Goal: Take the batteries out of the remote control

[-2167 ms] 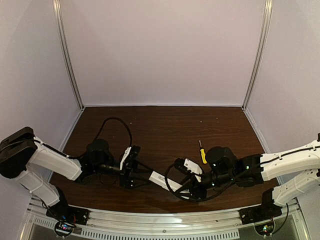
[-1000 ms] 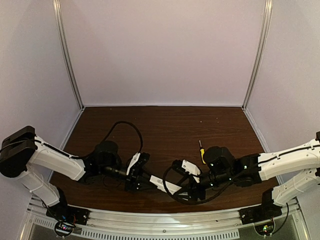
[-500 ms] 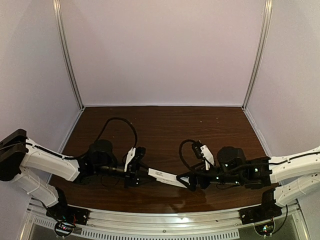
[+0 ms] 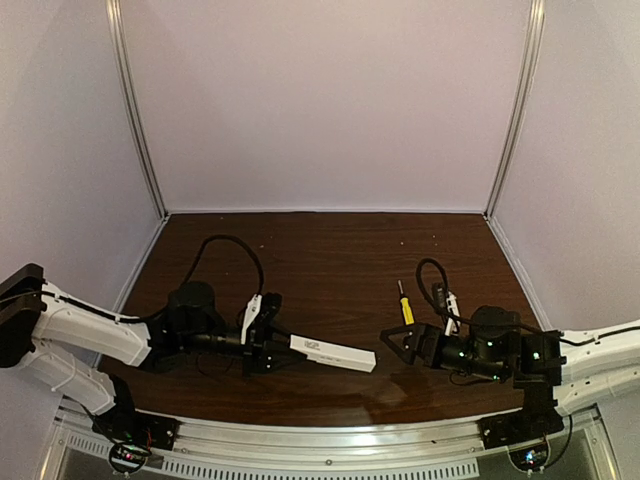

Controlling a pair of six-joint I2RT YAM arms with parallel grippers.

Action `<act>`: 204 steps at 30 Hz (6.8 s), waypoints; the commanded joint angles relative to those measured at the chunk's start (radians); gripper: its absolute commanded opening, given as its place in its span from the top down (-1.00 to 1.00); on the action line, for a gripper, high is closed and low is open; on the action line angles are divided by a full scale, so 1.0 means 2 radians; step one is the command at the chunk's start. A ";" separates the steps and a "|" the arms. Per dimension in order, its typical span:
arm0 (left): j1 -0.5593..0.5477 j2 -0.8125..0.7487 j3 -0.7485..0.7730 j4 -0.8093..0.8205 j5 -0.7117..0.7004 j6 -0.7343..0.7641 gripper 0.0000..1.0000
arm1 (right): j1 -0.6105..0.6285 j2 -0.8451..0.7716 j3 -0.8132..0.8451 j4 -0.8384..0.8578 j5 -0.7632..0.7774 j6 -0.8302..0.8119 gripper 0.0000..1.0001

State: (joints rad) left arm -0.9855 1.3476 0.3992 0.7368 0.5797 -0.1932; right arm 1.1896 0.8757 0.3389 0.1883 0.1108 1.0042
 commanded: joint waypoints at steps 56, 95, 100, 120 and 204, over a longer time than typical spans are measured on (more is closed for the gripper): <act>-0.003 -0.029 -0.015 0.043 -0.001 -0.005 1.00 | 0.002 0.191 0.027 0.211 -0.179 0.074 0.82; -0.003 -0.018 -0.004 0.027 0.015 0.002 1.00 | 0.002 0.215 0.084 0.146 -0.195 0.030 -0.42; -0.002 -0.019 -0.004 0.024 0.014 0.002 1.00 | 0.001 0.208 0.082 0.138 -0.192 0.026 -0.25; -0.003 -0.037 -0.011 0.019 0.001 0.003 1.00 | -0.010 0.066 0.004 0.053 -0.123 0.026 -0.04; -0.029 0.055 0.084 -0.128 -0.062 0.046 1.00 | -0.141 0.059 -0.017 0.072 -0.277 0.013 -0.84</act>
State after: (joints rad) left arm -1.0409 1.4769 0.5823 0.3969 0.4007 -0.1242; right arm 0.9115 0.9565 0.2749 0.2958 -0.4091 1.0439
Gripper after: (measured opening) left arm 0.306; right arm 0.929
